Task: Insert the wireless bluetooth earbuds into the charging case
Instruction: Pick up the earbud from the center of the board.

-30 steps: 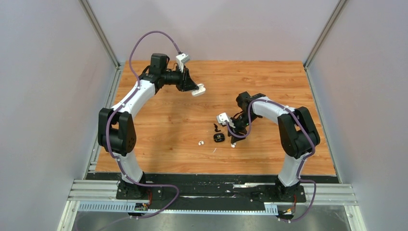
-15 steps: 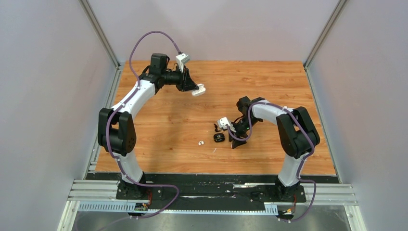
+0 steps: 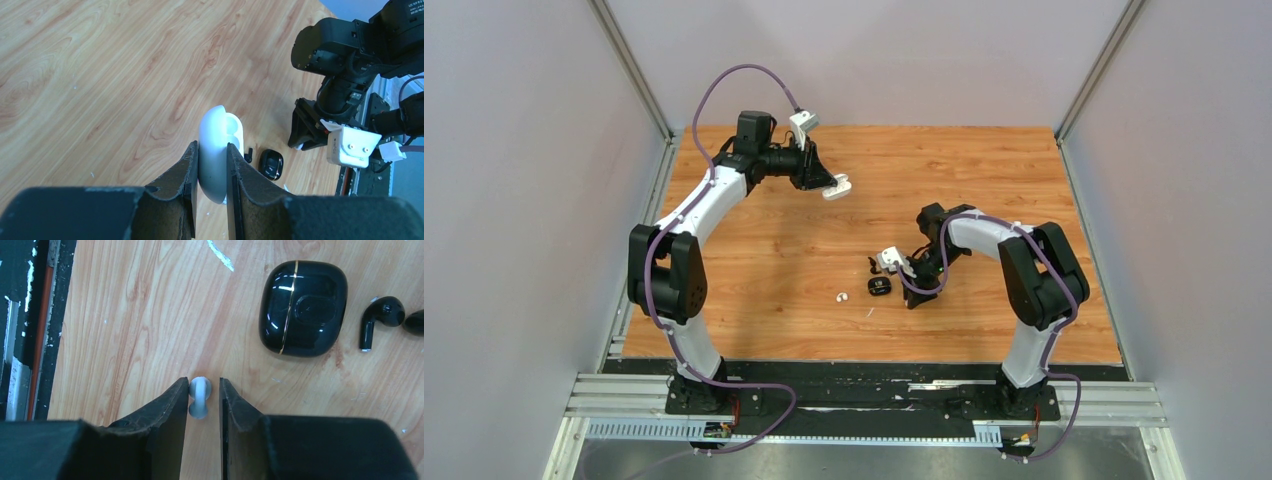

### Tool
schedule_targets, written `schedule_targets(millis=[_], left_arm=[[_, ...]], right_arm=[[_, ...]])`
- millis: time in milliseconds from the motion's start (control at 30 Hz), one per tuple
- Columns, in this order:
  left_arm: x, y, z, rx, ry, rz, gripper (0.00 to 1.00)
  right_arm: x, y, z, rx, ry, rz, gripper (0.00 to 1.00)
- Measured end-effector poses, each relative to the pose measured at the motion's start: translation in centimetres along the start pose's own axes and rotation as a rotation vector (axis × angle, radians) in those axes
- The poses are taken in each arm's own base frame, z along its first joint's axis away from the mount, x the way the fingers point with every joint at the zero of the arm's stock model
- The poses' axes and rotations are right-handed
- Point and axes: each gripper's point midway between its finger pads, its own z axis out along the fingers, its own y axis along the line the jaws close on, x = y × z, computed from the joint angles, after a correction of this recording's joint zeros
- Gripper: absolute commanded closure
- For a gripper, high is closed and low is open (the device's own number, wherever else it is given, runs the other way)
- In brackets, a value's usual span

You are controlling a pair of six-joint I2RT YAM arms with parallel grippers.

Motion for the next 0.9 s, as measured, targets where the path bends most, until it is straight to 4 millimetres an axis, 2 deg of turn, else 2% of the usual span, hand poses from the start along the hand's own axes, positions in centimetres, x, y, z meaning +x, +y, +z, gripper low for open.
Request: schedule_targets(millis=[267, 600, 733, 900], left_arm=[[-0.02, -0.03, 0.00, 0.000, -0.001, -0.007, 1.00], [-0.14, -0.01, 0.02, 0.000, -0.005, -0.006, 1.00], [-0.24, -0.03, 0.04, -0.001, -0.009, -0.014, 1.00], [-0.47, -0.01, 0.09, -0.001, -0.018, -0.016, 1.00]], right_arm=[[0.08, -0.31, -0.23, 0.016, 0.004, 0.000, 0.69], [0.14, -0.25, -0.30, 0.017, 0.008, 0.019, 0.80], [-0.03, -0.41, -0.51, 0.024, 0.010, 0.016, 0.73], [-0.28, -0.42, -0.83, 0.035, 0.011, 0.020, 0.69]])
